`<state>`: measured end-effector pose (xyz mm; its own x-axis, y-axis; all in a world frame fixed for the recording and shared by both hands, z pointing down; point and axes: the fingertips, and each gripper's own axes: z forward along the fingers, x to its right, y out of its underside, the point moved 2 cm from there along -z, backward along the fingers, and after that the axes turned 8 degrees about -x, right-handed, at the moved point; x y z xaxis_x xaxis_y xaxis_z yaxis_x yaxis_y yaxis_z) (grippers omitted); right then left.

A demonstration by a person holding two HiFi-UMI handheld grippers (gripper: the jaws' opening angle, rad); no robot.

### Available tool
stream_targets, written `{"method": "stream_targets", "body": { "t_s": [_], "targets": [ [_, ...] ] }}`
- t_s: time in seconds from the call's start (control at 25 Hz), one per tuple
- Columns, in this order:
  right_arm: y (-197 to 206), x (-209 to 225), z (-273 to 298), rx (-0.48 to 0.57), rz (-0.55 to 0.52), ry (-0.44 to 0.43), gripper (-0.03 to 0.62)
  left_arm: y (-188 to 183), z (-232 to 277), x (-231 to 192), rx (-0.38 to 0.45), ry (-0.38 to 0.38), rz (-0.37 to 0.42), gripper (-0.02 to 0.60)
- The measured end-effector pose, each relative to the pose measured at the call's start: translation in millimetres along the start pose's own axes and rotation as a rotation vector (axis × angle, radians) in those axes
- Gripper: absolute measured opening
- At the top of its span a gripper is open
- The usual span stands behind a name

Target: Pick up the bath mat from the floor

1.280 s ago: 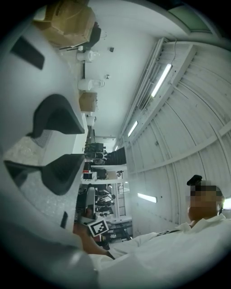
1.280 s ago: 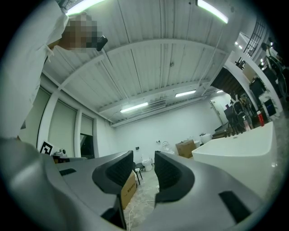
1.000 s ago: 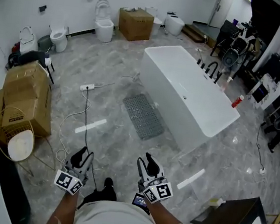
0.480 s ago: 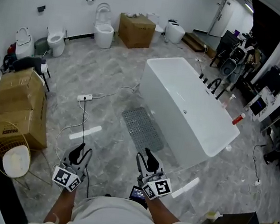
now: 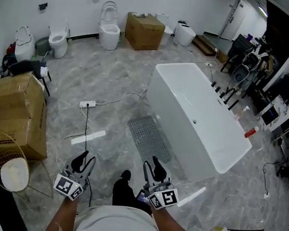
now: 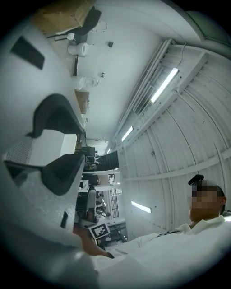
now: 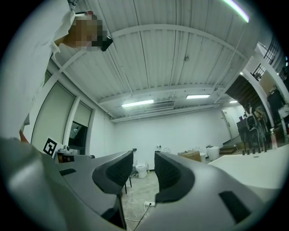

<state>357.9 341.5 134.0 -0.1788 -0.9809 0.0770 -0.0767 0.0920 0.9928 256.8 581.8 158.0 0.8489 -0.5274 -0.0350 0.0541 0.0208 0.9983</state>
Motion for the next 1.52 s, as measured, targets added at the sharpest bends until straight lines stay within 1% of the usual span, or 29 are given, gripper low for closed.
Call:
{"method": "stream_targets", "body": {
  "t_s": [0.12,0.2,0.4,0.52,0.64,0.72,0.8,0.96,1.16,1.28,1.4,1.52],
  "targets": [
    [4.7,21.0,27.1,0.029,0.015,-0.015,0.167,0.3,21.6,-29.8,-0.016,-0.043,-0.01,0.141],
    [7.6,40.1,51.0,0.033,0.029,-0.008,0.167,-3.5,41.0,-47.6,-0.038,-0.056,0.0,0.141],
    [11.2,91.0,114.9,0.039,0.065,-0.016,0.166,-16.8,104.4,-84.7,-0.07,-0.062,0.022,0.141],
    [12.3,120.2,151.4,0.046,0.085,-0.031,0.166,-29.9,150.9,-106.6,-0.072,-0.054,0.014,0.141],
    [11.0,152.7,192.8,0.059,0.099,-0.038,0.164,-44.2,201.2,-137.8,-0.065,-0.049,0.002,0.142],
    [9.5,173.8,216.7,0.065,0.104,-0.045,0.163,-49.2,232.0,-155.5,-0.071,-0.052,0.006,0.142],
    [10.0,193.5,230.9,0.068,0.105,-0.05,0.163,-49.5,258.7,-163.4,-0.077,-0.05,0.001,0.141],
    [16.4,227.0,242.1,0.063,0.101,-0.019,0.163,-48.6,306.9,-168.2,-0.08,-0.005,0.003,0.141],
    [21.3,259.4,245.9,0.055,0.097,0.051,0.163,-47.6,358.1,-178.8,-0.08,0.06,0.006,0.142],
    [25.0,282.6,242.0,0.051,0.091,0.115,0.163,-45.5,390.7,-177.0,-0.079,0.121,-0.003,0.141],
    [24.8,304.0,245.1,0.053,0.09,0.197,0.161,-42.6,429.5,-182.6,-0.095,0.193,-0.007,0.141],
    [23.9,323.7,247.2,0.041,0.083,0.277,0.16,-39.3,470.0,-190.1,-0.104,0.264,-0.048,0.143]
  ]
}}
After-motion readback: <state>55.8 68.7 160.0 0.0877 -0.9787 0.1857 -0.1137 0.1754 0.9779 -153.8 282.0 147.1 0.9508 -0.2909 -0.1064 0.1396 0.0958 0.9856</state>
